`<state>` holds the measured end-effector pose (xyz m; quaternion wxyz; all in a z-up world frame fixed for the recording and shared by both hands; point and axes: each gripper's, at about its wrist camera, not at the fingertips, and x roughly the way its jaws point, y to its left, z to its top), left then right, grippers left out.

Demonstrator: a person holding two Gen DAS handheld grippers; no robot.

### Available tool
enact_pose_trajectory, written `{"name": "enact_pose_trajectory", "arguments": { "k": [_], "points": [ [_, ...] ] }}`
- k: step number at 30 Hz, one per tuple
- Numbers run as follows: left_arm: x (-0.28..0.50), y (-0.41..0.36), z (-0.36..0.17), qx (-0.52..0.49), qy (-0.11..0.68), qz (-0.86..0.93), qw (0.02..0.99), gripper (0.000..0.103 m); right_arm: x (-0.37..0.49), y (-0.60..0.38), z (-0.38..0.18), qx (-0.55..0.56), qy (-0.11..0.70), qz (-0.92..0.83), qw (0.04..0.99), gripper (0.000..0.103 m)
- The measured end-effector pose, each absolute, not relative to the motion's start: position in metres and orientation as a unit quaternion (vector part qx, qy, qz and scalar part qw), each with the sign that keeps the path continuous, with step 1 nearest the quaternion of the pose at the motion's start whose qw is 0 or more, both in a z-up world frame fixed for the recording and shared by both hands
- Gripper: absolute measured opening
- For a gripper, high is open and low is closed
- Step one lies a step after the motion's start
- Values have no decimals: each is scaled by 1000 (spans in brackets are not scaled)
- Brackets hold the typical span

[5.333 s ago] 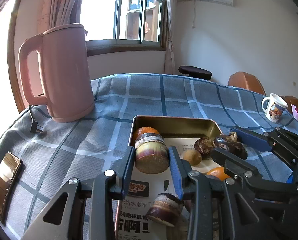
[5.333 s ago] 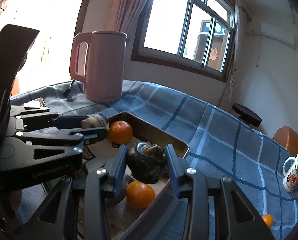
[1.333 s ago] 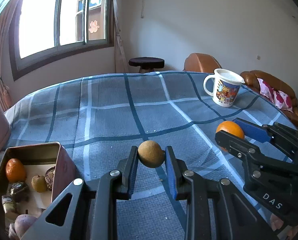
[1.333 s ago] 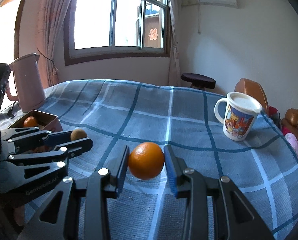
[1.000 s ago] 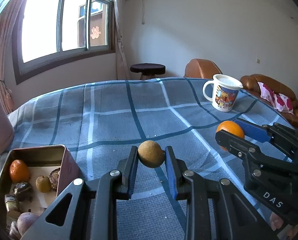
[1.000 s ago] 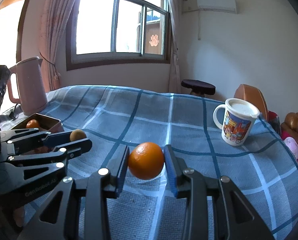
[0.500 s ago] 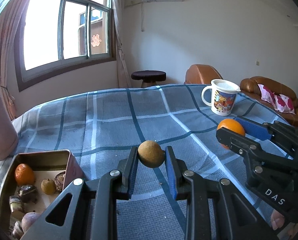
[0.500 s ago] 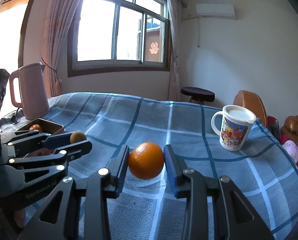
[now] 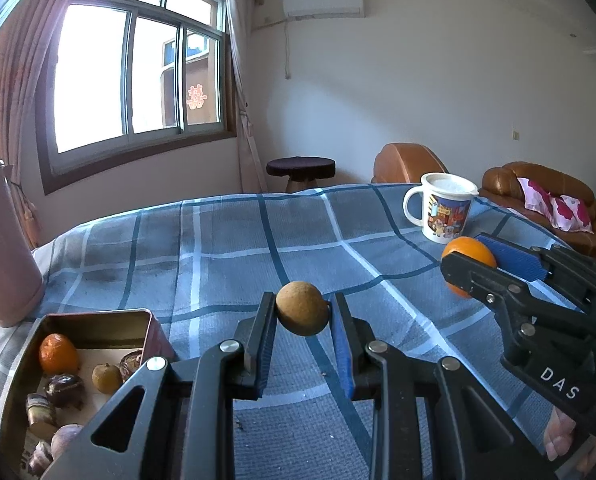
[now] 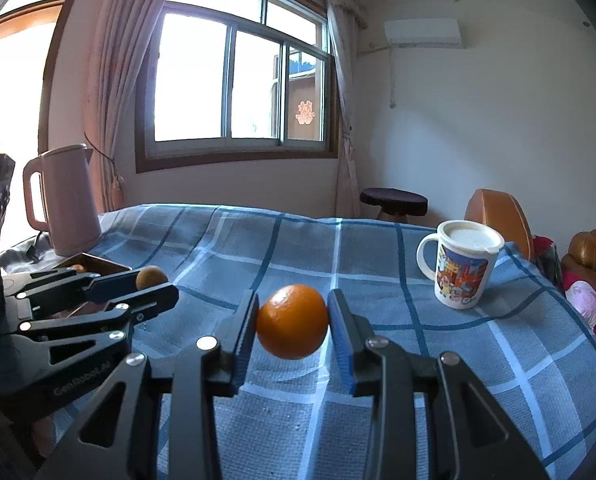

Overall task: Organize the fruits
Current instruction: 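Lift the orange in the right tool and the brown fruit in the left tool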

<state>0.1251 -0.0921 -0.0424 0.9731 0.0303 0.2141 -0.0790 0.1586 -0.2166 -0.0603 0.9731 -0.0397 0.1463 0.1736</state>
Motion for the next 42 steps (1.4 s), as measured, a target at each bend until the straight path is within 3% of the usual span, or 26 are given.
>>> {"name": "enact_pose_trajectory", "arguments": {
  "k": [42],
  "points": [
    [91, -91, -35, 46, 147, -51, 987, 28, 128, -212, -51, -59, 69, 168, 982, 38]
  ]
}}
